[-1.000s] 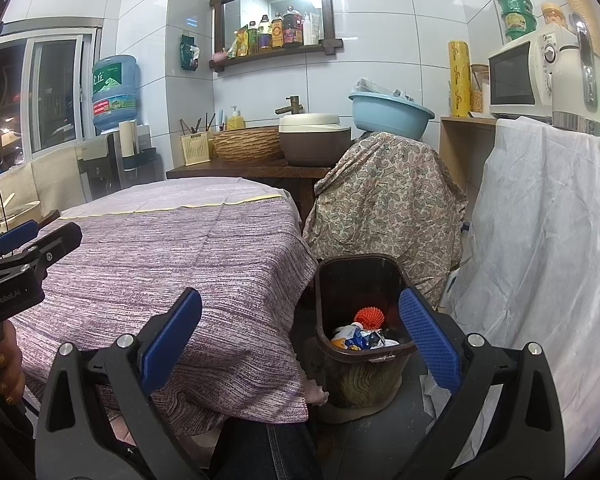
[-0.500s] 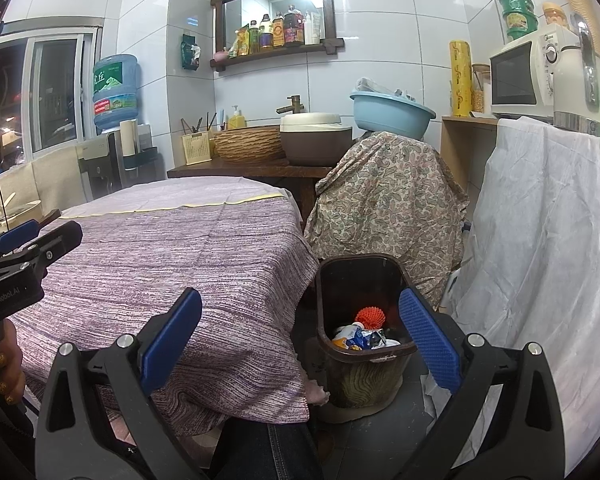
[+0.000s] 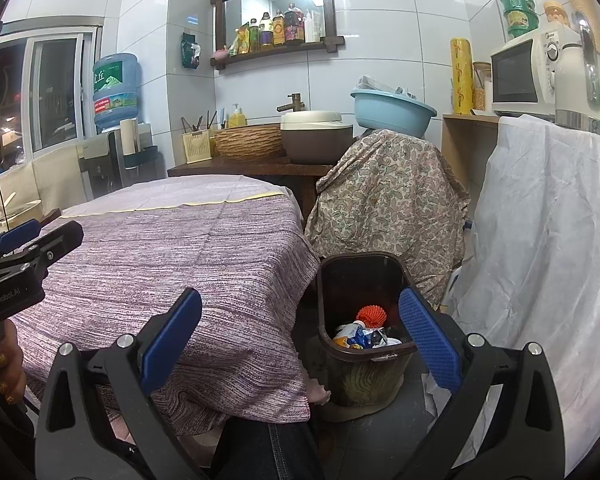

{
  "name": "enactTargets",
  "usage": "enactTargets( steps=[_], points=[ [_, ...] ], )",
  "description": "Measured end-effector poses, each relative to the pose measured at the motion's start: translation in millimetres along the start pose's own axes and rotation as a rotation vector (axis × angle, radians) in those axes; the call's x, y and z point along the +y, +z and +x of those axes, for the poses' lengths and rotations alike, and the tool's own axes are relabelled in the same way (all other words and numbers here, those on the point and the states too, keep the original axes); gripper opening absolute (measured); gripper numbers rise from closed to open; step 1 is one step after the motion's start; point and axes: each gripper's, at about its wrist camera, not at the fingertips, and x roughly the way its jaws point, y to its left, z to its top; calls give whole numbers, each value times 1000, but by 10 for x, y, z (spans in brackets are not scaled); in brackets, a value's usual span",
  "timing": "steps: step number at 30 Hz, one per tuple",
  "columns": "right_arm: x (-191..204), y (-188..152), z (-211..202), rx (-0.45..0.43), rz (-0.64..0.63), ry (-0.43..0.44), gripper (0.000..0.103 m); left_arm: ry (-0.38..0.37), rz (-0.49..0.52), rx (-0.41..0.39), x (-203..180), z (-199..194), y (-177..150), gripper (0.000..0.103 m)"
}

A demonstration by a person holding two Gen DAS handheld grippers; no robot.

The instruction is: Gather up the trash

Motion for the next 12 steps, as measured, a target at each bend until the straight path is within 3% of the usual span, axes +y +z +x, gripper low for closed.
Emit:
enactTargets(
  steps=[12],
  points=[
    [-11,-9,31,6,3,2,98,-10,2,-6,6,-3,1,98]
  ],
)
